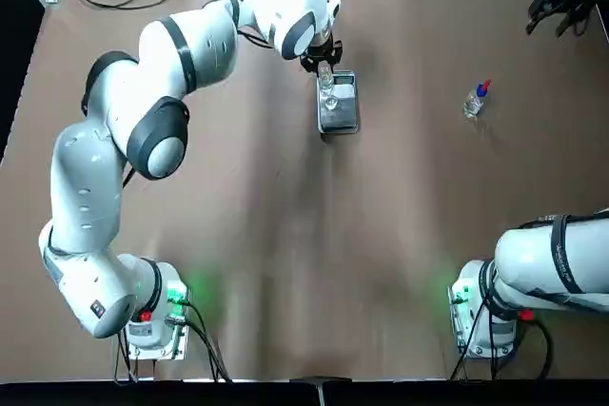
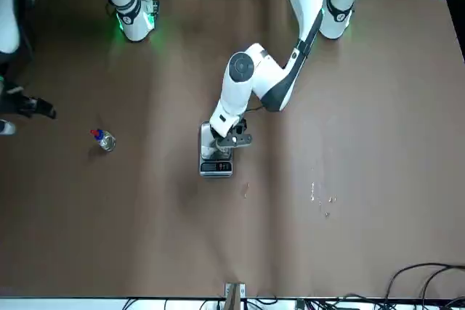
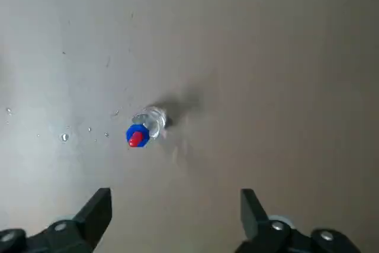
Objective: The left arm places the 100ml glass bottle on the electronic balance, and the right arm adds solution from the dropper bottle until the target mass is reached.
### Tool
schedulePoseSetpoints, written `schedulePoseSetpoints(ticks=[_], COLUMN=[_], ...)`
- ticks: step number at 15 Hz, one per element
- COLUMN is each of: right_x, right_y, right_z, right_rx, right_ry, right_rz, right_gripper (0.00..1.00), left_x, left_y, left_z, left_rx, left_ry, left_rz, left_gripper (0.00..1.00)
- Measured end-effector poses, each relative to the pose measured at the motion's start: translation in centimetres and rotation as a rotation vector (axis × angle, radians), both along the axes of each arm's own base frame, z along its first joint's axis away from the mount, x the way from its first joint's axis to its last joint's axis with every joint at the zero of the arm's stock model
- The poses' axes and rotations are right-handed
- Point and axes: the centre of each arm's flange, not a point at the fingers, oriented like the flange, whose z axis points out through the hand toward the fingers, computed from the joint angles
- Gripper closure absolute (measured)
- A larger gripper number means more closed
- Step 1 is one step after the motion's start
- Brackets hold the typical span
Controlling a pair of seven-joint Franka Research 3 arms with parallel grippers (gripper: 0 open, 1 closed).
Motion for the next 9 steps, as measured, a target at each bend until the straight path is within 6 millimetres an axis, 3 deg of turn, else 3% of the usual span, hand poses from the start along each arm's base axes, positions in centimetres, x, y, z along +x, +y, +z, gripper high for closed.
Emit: schedulePoseSetpoints(ticks=[5,9], right_x=[-0.7,-1.5], right_y=[1.6,3.3], right_z=[-3.2,-6.9], right_rx=[0.013,0.035], right_ry=[0.032,0.014], right_rz=[0.018,-0.022], right_gripper=[0.17,0.19], left_x=[0.1,-0.7], left_y=[-0.7,-1.9], left_z=[-0.5,-1.6], left_rx=[-0.006,0.005], left_ry=[0.002,0.002], left_rz=[0.018,0.005], left_gripper=[0.52,0.52])
